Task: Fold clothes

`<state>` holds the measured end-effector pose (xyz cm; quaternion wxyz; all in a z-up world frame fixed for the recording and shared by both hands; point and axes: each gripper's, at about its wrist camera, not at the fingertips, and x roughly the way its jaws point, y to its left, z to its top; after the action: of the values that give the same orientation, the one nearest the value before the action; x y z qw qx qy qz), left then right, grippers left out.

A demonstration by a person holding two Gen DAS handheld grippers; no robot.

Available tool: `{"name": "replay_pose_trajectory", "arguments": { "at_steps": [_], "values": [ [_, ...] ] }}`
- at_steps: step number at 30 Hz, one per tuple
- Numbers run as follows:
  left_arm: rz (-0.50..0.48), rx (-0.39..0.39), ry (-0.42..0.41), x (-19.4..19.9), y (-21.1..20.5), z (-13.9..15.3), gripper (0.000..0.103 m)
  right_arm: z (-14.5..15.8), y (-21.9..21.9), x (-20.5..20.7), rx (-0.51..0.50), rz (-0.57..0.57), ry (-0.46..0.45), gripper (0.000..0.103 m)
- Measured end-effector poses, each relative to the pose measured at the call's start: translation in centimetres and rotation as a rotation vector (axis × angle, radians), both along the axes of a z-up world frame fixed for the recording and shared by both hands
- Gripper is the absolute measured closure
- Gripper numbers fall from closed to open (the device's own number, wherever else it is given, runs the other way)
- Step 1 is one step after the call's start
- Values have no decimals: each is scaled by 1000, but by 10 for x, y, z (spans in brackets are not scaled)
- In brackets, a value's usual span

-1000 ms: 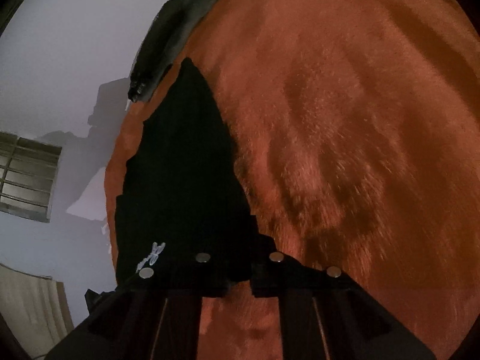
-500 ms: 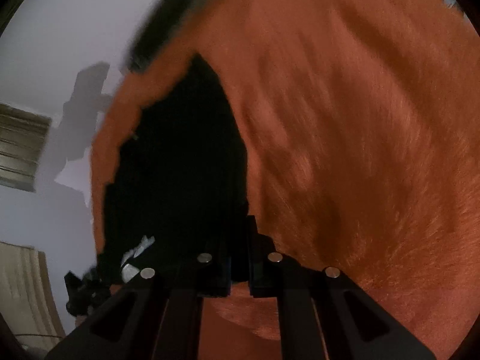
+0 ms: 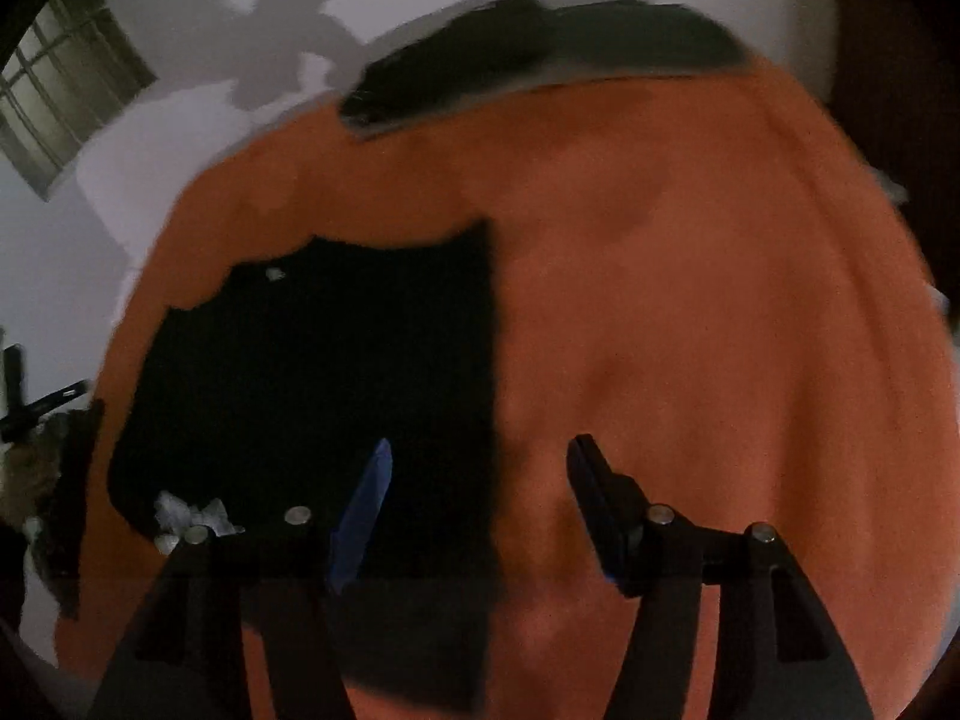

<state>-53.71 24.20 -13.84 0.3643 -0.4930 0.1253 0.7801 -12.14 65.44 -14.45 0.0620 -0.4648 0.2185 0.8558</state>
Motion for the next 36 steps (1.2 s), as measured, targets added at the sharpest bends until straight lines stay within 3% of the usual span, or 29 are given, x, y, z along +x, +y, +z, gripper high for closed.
{"name": "replay_pose_trajectory", "arguments": {
  "at_steps": [2,5,7,11,12,13,14,15,16,20,23,31,33,35,36],
  "values": [
    [-10,-26,-49,-26,41,-26,75,-10,4,-41,0,15,-6,43],
    [-6,-92,-36,-44,81,-50,75,-26,13,-84,78,-10,-29,43],
    [9,-60,-37,-54,84,-54,75,-33,23,-106,79,-42,-18,43],
    [31,52,-80,-64,84,-57,76,-35,38,-110,-14,-71,22,48],
    [32,60,-75,-64,83,-58,77,-36,40,-110,-28,-71,21,57],
    [33,55,-56,-64,84,-58,84,-38,42,-109,-28,-67,5,79],
    [33,47,-31,-62,88,-58,95,-43,42,-112,-20,-61,-24,91],
    [33,46,-9,-60,88,-57,96,-47,41,-116,-12,-56,-52,98],
    [41,53,14,-59,87,-53,96,-51,41,-119,-5,-53,-73,98],
    [75,90,66,-55,80,-39,96,-32,38,-103,48,-114,22,99],
    [84,76,74,-60,81,-37,96,-23,35,-101,97,-133,45,99],
    [113,-54,30,-61,100,-71,95,-51,11,-122,305,8,-101,97],
    [128,-65,19,-61,98,-65,88,-44,15,-124,264,-17,-96,88],
    [149,-110,15,-60,97,-58,61,-33,22,-122,220,-58,-72,70],
    [158,-115,30,-56,91,-50,56,-25,24,-120,216,-76,-50,59]
  ]
}}
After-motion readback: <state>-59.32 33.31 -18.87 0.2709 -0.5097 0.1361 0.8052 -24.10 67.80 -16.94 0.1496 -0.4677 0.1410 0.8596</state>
